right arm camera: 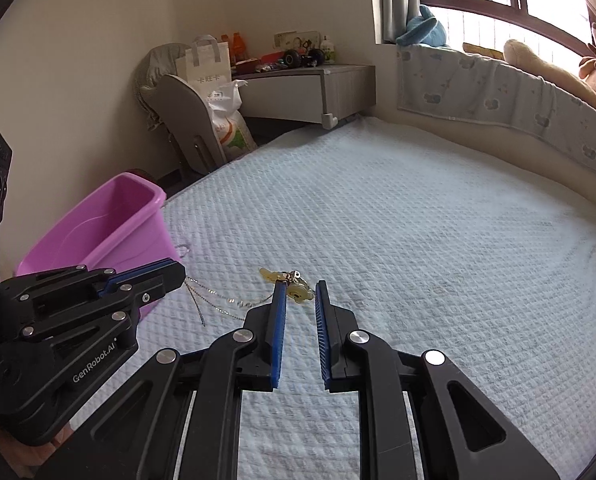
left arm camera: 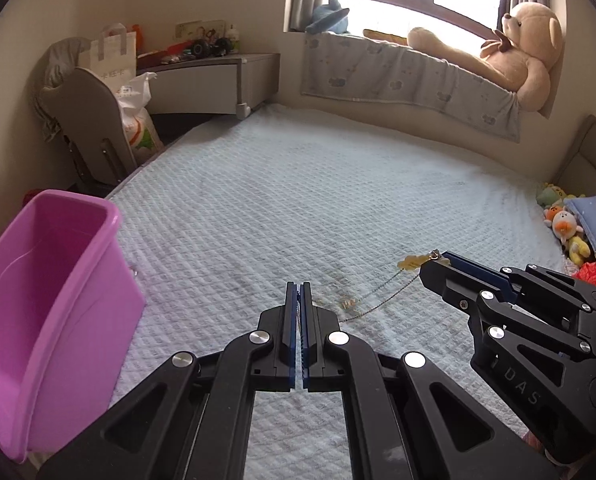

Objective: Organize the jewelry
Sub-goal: 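Lift the gold necklace with both tools and carry it over the tub, then open both tools to drop the gold necklace into the tub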

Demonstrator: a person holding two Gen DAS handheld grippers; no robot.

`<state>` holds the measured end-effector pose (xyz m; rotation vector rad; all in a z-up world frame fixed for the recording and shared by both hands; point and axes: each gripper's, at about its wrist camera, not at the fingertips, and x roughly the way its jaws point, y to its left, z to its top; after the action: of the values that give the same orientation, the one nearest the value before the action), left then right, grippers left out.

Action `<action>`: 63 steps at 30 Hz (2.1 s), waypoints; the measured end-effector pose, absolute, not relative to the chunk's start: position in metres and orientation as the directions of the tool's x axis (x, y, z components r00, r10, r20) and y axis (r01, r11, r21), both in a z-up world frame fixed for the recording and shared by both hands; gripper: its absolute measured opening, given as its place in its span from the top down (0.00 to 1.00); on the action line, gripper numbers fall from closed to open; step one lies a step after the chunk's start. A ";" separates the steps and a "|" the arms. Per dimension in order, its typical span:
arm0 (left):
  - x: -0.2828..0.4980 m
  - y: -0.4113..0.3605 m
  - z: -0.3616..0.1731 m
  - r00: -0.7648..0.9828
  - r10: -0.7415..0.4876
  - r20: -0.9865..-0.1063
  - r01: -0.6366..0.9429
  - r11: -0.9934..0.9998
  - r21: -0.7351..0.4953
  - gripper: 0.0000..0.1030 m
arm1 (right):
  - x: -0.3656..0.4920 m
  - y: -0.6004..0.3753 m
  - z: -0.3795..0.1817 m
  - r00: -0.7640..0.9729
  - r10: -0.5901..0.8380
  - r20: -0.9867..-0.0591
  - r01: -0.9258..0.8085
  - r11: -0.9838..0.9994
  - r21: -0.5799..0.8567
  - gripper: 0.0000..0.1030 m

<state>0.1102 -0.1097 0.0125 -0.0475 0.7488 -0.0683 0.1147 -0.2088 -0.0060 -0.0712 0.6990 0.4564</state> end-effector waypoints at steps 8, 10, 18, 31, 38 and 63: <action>0.065 -0.051 0.072 0.748 0.008 -0.663 -0.056 0.997 -0.051 0.98 | 0.080 -0.135 0.060 0.634 0.483 -0.604 -0.544 0.834 0.095 0.86; 0.057 -0.032 0.087 0.756 0.026 -0.654 -0.070 0.997 -0.041 0.98 | 0.074 -0.111 0.074 0.622 0.506 -0.598 -0.566 0.818 0.103 0.86; 0.039 0.069 0.116 0.774 0.027 -0.632 -0.057 0.998 -0.027 0.98 | 0.040 0.006 0.106 0.623 0.540 -0.566 -0.605 0.791 0.089 0.86; 0.082 0.229 0.072 0.678 -0.101 -0.728 0.144 0.990 -0.003 0.98 | 0.049 0.171 0.058 0.626 0.402 -0.669 -0.430 0.893 0.134 0.86; 0.114 0.262 0.041 0.617 -0.119 -0.778 0.139 0.989 -0.040 0.98 | 0.081 0.197 0.022 0.564 0.331 -0.757 -0.368 0.921 0.128 0.86; 0.131 0.298 0.018 0.419 0.004 -0.908 0.020 1.000 0.014 0.13 | 0.102 0.199 0.004 0.414 0.181 -0.892 -0.186 0.976 0.112 0.48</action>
<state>0.1314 0.2982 0.0185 0.0238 1.1389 -0.0098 0.1016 0.1992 0.0037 -0.0053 1.1204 0.2309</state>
